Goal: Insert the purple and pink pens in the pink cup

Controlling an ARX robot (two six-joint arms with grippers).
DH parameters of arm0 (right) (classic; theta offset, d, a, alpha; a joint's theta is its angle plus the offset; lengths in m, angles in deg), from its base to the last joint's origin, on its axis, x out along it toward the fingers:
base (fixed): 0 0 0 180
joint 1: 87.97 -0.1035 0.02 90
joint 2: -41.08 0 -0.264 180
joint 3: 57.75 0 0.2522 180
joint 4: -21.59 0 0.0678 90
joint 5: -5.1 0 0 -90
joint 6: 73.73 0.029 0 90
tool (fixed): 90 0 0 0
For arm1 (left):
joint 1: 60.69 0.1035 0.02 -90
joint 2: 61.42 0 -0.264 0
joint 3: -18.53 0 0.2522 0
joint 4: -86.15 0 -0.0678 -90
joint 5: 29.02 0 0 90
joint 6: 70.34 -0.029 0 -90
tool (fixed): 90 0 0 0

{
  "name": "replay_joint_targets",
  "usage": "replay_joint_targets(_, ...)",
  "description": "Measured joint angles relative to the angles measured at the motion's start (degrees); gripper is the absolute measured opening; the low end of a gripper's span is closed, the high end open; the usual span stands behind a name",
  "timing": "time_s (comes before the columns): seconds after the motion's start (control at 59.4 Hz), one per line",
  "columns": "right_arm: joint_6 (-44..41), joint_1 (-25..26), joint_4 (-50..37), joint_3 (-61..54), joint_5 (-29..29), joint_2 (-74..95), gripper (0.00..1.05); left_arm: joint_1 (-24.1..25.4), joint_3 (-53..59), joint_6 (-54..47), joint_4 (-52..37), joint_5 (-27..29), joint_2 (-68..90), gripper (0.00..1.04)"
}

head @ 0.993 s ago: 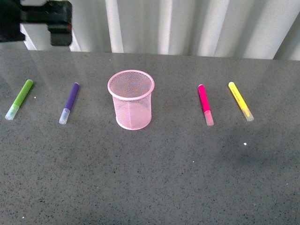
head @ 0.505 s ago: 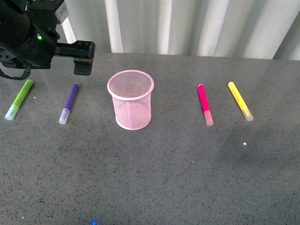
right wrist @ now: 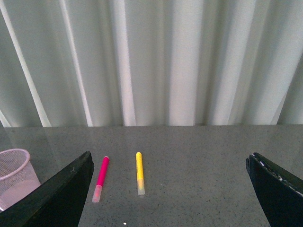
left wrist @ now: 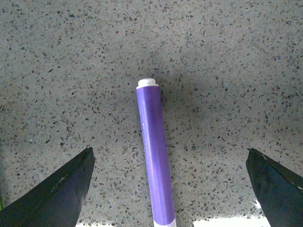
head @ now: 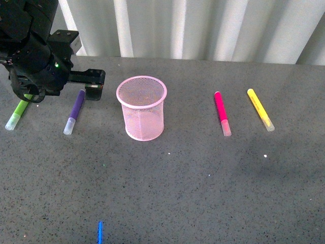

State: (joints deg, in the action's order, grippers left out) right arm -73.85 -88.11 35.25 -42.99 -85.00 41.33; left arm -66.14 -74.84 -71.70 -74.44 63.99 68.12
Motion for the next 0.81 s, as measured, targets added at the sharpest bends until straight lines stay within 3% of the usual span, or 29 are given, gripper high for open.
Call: replay_joint_targets(0.808,0.0,0.0,0.0,0.0,0.0,0.0,0.98,0.7,-7.1,0.1,1.2,0.4,7.6,0.98)
